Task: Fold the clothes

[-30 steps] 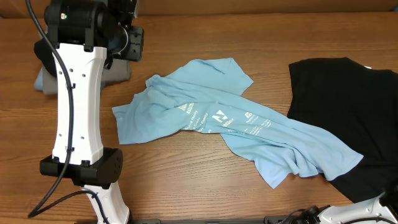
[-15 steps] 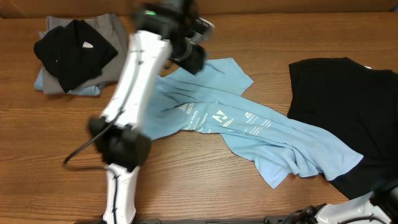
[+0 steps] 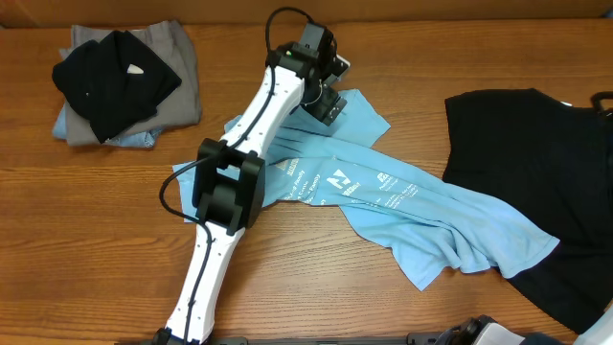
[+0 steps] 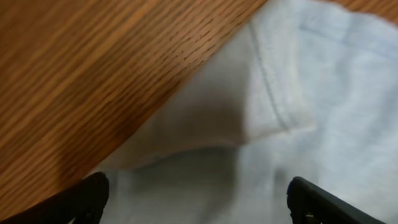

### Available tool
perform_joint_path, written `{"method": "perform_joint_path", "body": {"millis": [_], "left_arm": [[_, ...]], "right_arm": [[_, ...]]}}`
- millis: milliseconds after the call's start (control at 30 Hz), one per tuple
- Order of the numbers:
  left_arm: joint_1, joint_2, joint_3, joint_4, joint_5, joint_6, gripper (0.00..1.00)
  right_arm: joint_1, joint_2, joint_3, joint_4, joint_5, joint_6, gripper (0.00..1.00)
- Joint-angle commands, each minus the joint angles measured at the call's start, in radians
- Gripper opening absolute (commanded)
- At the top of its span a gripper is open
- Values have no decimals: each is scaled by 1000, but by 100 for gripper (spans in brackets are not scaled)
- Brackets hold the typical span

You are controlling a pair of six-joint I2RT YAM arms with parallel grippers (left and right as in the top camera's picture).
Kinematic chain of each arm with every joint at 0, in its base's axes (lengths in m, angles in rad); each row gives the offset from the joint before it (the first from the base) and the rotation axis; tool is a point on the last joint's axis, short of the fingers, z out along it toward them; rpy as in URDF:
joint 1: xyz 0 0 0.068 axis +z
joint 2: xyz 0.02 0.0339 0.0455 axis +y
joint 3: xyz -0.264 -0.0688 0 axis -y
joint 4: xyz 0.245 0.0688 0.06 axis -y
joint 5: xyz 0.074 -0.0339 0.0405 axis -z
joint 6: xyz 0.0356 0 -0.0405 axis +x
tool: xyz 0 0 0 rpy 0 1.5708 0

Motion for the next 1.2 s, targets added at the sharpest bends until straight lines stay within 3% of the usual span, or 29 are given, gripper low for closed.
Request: {"method": "perform_joint_path", "body": {"millis": [0,100,167,200,233,467,733,867,1167], "left_arm": [[4,59,6,15,-23,22,89],[6,84,6,16,-26,19,62],[10,91,6,17,-45,16,32],[13,92,6,17,-73,-6,10],[16,91,6,19,-100,-30,4],[81,6,167,-106,-236,-109,4],[220,-115,290,-196,-544,-210,4],[283,-142,291,-215,-526,-237,4],[352,-147,291,-274,-548,-453,4]], "right_arm": [[8,0,13,-42,-1,-24,41],[8,0,12,-77,16,-51,41],[8,0,12,-94,48,-52,41],[8,0,8,-99,71,-51,41],[8,0,5,-102,83,-50,41],[8,44,-98,-99,167,-27,40],[8,127,-368,15,222,3,40],[8,148,-509,113,243,26,40],[8,185,-803,295,373,232,41]]}}
